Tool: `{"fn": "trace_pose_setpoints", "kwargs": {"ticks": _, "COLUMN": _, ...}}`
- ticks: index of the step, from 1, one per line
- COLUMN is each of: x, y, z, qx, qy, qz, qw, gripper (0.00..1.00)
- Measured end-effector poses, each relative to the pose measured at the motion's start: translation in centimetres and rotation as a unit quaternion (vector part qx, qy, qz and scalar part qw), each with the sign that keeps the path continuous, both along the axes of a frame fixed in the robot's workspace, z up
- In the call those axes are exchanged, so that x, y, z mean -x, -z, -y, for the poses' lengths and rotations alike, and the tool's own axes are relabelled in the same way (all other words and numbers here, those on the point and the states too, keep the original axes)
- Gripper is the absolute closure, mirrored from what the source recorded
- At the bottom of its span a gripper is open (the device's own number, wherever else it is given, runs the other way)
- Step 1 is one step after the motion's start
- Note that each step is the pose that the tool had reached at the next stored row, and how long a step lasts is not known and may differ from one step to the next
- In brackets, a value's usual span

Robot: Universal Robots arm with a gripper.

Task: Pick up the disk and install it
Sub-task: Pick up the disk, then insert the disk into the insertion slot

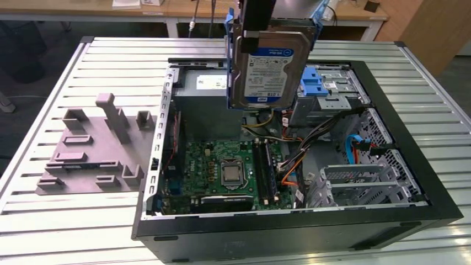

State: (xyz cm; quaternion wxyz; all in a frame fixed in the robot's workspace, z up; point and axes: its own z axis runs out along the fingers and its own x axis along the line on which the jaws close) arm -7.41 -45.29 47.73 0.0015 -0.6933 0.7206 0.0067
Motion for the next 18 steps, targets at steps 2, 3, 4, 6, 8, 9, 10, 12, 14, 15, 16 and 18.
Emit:
{"fn": "trace_pose_setpoints", "kwargs": {"ticks": 2, "x": -0.44, "y": 0.06, "z": 0.14, "qx": -0.0001, "qy": 0.0, "qz": 0.0, "qw": 1.0, "gripper": 0.64}}
{"fn": "trace_pose_setpoints", "kwargs": {"ticks": 3, "x": -0.59, "y": 0.09, "z": 0.23, "qx": -0.0001, "qy": 0.0, "qz": -0.0001, "qw": 1.0, "gripper": 0.64}}
{"fn": "trace_pose_setpoints", "kwargs": {"ticks": 4, "x": -0.67, "y": 0.12, "z": 0.32, "qx": -0.0001, "qy": 0.0, "qz": -0.0004, "qw": 1.0, "gripper": 0.64}}
{"fn": "trace_pose_setpoints", "kwargs": {"ticks": 6, "x": -0.68, "y": 0.15, "z": 0.34, "qx": -0.0002, "qy": 0.002, "qz": -0.0004, "qw": 1.0, "gripper": 0.64}}
{"fn": "trace_pose_setpoints", "kwargs": {"ticks": 8, "x": -0.68, "y": 0.15, "z": 0.34, "qx": -0.0001, "qy": 0.002, "qz": -0.0004, "qw": 1.0, "gripper": 0.64}}
{"fn": "trace_pose_setpoints", "kwargs": {"ticks": 9, "x": -0.68, "y": 0.15, "z": 0.34, "qx": -0.0001, "qy": 0.002, "qz": -0.0004, "qw": 1.0, "gripper": 0.64}}
{"fn": "trace_pose_setpoints", "kwargs": {"ticks": 10, "x": -0.68, "y": 0.15, "z": 0.34, "qx": -0.0001, "qy": 0.002, "qz": -0.0004, "qw": 1.0, "gripper": 0.64}}
{"fn": "trace_pose_setpoints", "kwargs": {"ticks": 12, "x": -0.68, "y": 0.15, "z": 0.34, "qx": -0.0001, "qy": 0.004, "qz": -0.0004, "qw": 1.0, "gripper": 0.64}}
{"fn": "trace_pose_setpoints", "kwargs": {"ticks": 14, "x": -0.68, "y": 0.15, "z": 0.34, "qx": -0.0001, "qy": 0.005, "qz": -0.0004, "qw": 1.0, "gripper": 0.64}}
{"fn": "trace_pose_setpoints", "kwargs": {"ticks": 15, "x": -0.68, "y": 0.15, "z": 0.34, "qx": -0.0001, "qy": 0.005, "qz": -0.0004, "qw": 1.0, "gripper": 0.64}}
{"fn": "trace_pose_setpoints", "kwargs": {"ticks": 16, "x": -0.68, "y": 0.15, "z": 0.34, "qx": -0.0001, "qy": 0.005, "qz": -0.0004, "qw": 1.0, "gripper": 0.64}}
{"fn": "trace_pose_setpoints", "kwargs": {"ticks": 18, "x": -0.68, "y": 0.15, "z": 0.34, "qx": -0.0001, "qy": 0.006, "qz": -0.0004, "qw": 1.0, "gripper": 0.64}}
